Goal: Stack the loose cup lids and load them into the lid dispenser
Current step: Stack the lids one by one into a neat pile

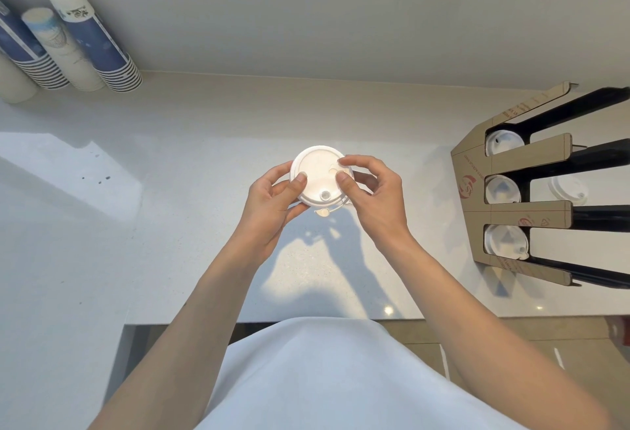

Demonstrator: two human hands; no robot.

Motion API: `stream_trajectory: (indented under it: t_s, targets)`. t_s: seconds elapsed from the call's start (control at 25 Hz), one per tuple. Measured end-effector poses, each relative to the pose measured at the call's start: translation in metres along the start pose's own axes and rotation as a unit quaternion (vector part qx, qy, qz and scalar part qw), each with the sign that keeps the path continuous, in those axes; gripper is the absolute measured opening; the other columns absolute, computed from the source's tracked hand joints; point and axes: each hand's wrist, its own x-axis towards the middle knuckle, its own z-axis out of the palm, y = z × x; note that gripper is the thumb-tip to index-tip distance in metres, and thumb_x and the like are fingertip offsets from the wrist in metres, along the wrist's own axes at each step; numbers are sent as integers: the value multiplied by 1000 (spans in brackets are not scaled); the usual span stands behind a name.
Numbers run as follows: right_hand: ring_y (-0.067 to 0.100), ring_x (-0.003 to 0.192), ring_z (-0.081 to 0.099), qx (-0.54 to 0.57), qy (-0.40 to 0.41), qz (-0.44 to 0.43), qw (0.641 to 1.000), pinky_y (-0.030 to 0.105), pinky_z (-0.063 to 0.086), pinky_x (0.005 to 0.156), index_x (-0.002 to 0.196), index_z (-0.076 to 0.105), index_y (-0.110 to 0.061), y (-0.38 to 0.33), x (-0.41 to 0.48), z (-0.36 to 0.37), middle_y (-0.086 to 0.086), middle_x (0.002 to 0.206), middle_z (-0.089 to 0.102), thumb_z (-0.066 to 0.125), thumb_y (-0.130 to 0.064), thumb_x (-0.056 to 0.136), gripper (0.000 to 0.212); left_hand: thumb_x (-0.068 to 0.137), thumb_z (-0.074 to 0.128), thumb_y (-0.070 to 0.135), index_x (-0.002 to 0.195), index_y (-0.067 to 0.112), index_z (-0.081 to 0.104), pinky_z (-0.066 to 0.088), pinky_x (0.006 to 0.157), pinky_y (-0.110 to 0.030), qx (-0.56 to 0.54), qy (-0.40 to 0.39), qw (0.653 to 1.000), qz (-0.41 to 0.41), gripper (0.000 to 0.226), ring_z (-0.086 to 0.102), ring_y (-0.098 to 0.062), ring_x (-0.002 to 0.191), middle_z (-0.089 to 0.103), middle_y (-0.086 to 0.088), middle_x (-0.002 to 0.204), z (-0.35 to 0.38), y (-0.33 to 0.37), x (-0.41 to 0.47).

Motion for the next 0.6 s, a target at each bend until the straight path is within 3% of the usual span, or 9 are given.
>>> stream_trajectory:
  t_s: [0.16,0.4,0.6]
  targets:
    - [13,96,69,-3,-19,4,1000,33,56,83,109,67,-22,2,2,-3,2,118,68,69,-14,91,20,99,61,14,136,8,57,60,85,-28,0,1,1000,-2,38,75,-19,101,79,-3,100,0,-2,1]
    - [24,96,73,2,-15,63,998,46,60,86,116,62,-18,13,7,-3,6,113,71,71,-18,90,28,96,64,13,136,9,58,59,90,-30,15,27,999,-11,41,71,-22,110,74,-11,116,1,-1,4]
    - [24,98,72,14,-20,68,997,43,60,87,117,61,-22,21,10,-3,6,117,69,70,-19,90,29,94,66,8,133,1,59,56,99,-36,26,48,998,-29,40,72,-26,110,73,-17,121,0,-7,8]
